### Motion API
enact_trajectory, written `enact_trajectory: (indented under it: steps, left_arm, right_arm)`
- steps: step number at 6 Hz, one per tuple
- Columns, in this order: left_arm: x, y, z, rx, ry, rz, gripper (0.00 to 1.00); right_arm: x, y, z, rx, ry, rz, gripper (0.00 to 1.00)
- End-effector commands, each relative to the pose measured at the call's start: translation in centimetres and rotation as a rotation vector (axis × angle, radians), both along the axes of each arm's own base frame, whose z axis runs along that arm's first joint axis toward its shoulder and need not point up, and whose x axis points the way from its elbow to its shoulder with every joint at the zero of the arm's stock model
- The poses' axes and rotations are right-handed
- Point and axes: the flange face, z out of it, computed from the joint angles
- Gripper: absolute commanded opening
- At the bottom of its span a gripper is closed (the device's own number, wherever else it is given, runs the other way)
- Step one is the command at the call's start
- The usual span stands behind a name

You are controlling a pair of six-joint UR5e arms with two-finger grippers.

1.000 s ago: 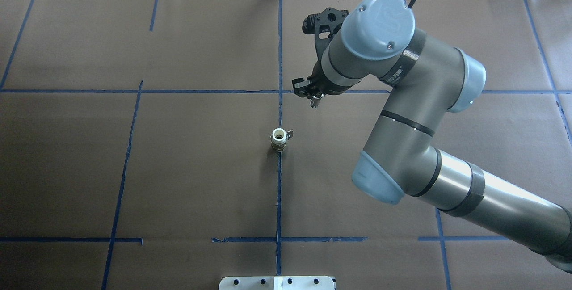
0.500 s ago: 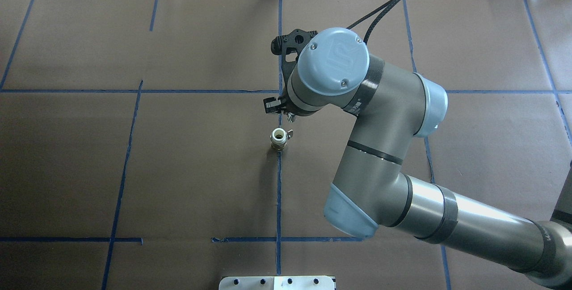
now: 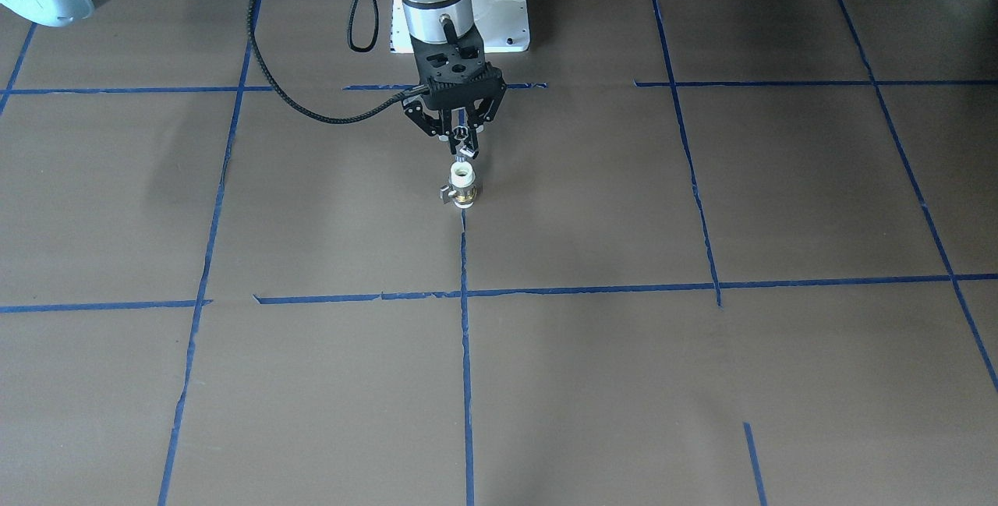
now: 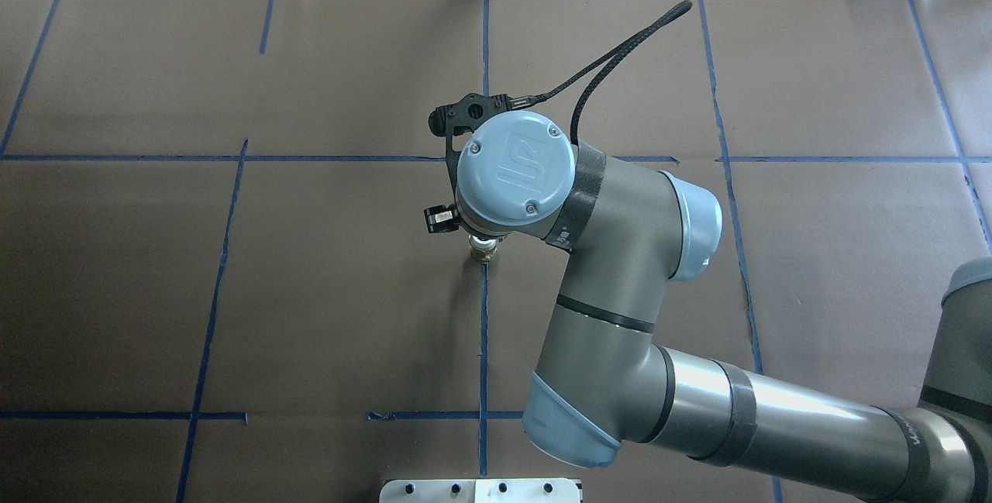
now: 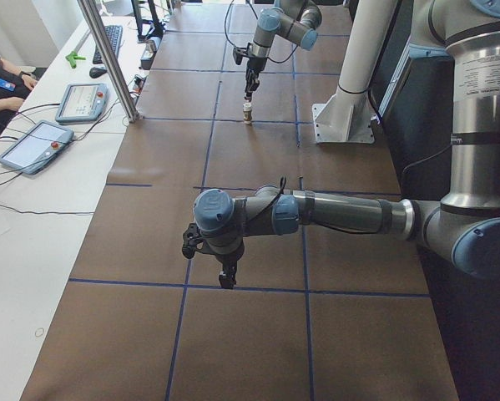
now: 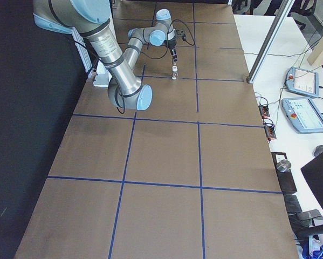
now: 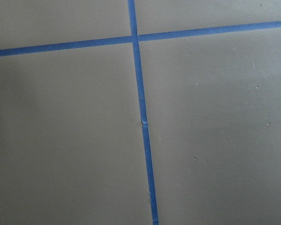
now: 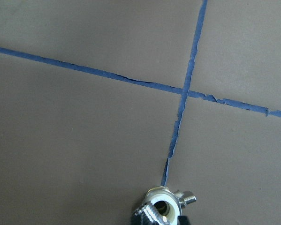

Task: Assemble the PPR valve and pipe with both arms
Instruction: 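Lower the chrome part onto the fitting top and press it in with right gripper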

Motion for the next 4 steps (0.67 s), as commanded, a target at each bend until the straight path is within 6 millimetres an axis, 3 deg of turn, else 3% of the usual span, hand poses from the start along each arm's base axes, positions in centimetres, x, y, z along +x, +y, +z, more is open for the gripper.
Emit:
enact_trajectory:
  steps: [1, 4]
  left_arm:
    - [0.0, -0.02, -0.21, 0.004, 0.0, 0.0, 1.0]
    - [0.0, 0.05, -0.14, 0.003, 0.0, 0.0, 1.0]
  right_arm:
    - [-0.68, -0.08, 0.55, 0.006, 0.021, 0.012, 0.0]
    - [-1.02, -0.32, 0.88, 0.007, 0.032, 0.018, 0.0]
